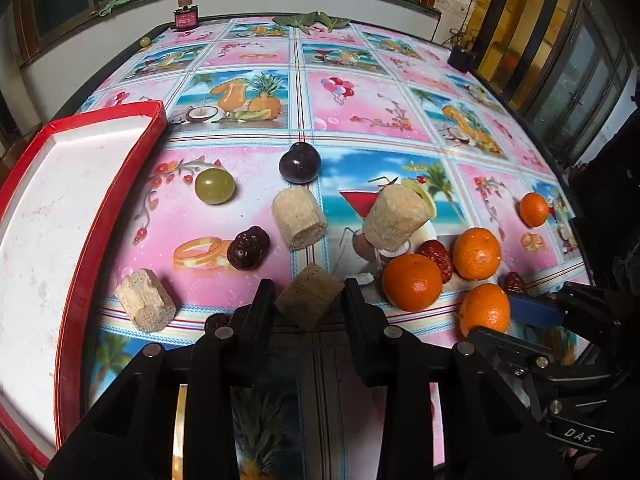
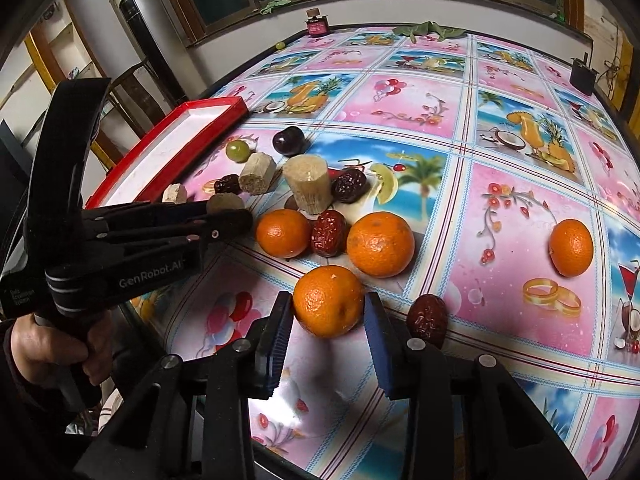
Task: Organize fruits
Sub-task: 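Grasp a beige cube with the left tool while the right tool grasps an orange, then carry the beige cube and orange over the red-rimmed tray with both tools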
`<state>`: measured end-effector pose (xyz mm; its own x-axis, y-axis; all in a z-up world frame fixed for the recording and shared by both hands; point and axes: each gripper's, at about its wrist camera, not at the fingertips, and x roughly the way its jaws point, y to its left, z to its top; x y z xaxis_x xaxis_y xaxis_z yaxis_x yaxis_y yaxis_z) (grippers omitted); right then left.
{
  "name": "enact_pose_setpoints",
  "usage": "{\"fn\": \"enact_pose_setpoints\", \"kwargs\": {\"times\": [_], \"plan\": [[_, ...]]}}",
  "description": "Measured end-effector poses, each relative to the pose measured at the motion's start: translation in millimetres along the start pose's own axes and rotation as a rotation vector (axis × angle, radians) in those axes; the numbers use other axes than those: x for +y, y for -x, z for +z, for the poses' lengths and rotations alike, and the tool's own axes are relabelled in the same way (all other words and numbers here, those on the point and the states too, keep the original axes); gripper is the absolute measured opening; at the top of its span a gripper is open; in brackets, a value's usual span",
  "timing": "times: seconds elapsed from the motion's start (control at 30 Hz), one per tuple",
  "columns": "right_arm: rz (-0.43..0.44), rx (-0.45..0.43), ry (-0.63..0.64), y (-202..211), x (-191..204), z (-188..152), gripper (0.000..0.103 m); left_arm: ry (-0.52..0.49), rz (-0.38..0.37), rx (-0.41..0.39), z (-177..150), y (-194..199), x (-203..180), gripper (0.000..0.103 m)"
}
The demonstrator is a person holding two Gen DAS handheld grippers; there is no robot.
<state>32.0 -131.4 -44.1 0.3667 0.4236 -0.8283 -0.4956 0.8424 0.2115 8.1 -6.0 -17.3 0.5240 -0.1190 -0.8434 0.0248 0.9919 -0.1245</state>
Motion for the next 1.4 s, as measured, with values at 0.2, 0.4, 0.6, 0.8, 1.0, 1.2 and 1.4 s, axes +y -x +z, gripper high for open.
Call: {"fn": "enact_pose_setpoints", "kwargs": {"times": [0.2, 0.4, 0.6, 0.8, 1.0, 1.2, 1.4], "plan": [[0.010, -0.020, 0.029, 7.0, 10.7, 3.5, 0.037, 0.015, -0.014, -0.025, 1.2, 18.7, 6.3, 0.032], [0.022, -0.043, 0.071, 13.9, 26.5, 11.2, 0.037, 0.050, -0.002, -0.064, 2.5, 39.5, 21.3, 0.032], [0.043, -0.072, 0.112, 20.5, 45.2, 23.3, 0.037, 0.093, 0.030, -0.095, 3.9, 56.4, 43.3, 0.032], [0.077, -0.093, 0.172, 22.5, 69.4, 38.8, 0.036, 0.131, 0.061, -0.116, 3.0, 70.7, 64.4, 0.032], [0.118, -0.092, 0.220, 18.3, 92.6, 53.2, 0.036, 0.166, 0.088, -0.135, 1.9, 82.0, 85.0, 0.032], [0.150, -0.092, 0.257, 11.5, 114.8, 69.1, 0.036, 0.202, 0.108, -0.148, 0.1, 90.4, 106.3, 0.032], [0.179, -0.092, 0.280, 2.2, 133.4, 88.0, 0.036, 0.246, 0.125, -0.159, -3.2, 95.2, 128.5, 0.032]]}}
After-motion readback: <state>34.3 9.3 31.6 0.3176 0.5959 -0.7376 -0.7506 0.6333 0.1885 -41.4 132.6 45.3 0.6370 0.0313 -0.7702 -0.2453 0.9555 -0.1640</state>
